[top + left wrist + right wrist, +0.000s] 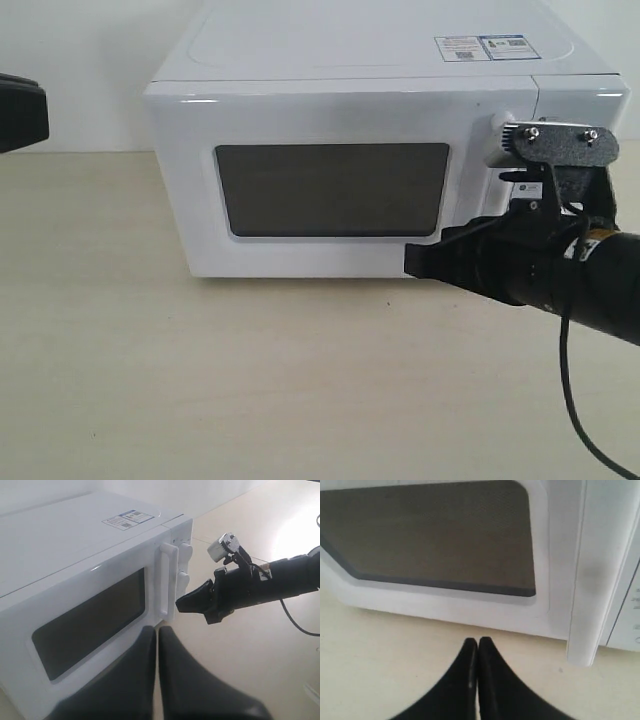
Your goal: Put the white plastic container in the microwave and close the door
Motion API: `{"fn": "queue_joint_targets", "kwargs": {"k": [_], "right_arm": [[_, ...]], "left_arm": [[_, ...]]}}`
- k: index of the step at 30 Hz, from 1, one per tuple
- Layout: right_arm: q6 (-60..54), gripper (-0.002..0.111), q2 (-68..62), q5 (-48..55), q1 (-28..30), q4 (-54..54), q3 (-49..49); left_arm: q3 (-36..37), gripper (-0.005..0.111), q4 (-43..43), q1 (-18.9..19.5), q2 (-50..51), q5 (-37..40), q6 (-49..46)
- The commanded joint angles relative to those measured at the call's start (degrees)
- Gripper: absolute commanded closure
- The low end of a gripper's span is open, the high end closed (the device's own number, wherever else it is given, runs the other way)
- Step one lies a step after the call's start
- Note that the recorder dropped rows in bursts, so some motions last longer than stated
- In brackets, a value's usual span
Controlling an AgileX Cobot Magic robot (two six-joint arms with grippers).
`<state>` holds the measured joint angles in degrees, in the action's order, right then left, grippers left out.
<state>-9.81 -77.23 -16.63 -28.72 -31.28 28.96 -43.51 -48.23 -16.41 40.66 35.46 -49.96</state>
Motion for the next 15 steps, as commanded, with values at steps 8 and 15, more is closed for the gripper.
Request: {"fn": "queue_joint_targets", "kwargs": {"k": [8, 15], "right_arm": [[-12.5, 0.109, 24.8, 9.1, 1.1, 0.7, -0.3], [-12.8, 0.109, 42.2, 20.4, 13.5, 0.5, -0.3]], "left_arm": [[0.5, 0.103, -0.4, -0.2, -0.3, 0.1, 0.5], [0.5, 0.103, -0.4, -0.2, -0.3, 0.0, 0.5]]}}
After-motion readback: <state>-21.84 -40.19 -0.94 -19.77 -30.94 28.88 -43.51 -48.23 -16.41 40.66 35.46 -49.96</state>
